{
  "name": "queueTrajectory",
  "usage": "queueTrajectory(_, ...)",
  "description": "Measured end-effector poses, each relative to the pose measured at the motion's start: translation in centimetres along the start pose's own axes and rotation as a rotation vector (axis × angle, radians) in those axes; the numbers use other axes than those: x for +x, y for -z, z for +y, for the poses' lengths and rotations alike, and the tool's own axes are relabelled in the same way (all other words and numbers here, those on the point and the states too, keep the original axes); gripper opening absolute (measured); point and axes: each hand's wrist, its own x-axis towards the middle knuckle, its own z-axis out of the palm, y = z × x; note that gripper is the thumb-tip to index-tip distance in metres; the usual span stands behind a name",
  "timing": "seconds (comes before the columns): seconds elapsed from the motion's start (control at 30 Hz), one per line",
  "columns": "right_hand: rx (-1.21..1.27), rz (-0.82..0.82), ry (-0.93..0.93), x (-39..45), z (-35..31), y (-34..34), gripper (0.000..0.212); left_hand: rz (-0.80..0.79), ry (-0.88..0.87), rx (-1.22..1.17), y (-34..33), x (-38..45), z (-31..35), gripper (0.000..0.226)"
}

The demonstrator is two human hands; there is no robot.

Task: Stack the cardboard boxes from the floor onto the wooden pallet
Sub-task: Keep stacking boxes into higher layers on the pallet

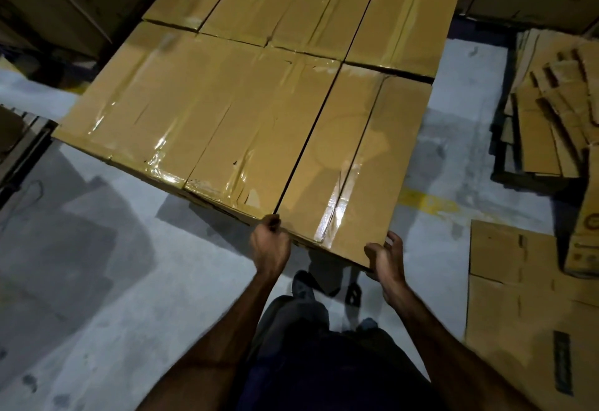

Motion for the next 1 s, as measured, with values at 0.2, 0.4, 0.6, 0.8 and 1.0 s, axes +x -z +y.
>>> queueTrajectory(0.2,-0.176,-0.054,-0.038,2.1,-3.0,1.2,0.059,-0.215,-0.671,0.64,-2.3,6.3,2.1,0.044)
queueTrajectory(0.4,-0.211,-0.017,0.03,5.5,-7.6,1.3,0.048,-0.367,-0.777,0.901,-6.3,12.6,4.0,0.082)
queueTrajectory(0.6,-0.215,0.034,0.044,10.9,-10.9,0.2,0.051,-0.364,-0.816,0.928,-9.7,17.3,7.0,0.091)
queueTrajectory(0.8,-0.291,0.066,0.186,18.5,-15.8,-0.1,0.043,-0.256,-0.861,0.962,-14.2,21.3,10.9,0.093)
queueTrajectory(1.0,-0.397,0.08,0.284,26.3,-20.6,0.4,0.044,-0.179,-0.905,0.992,-19.3,24.6,15.5,0.092)
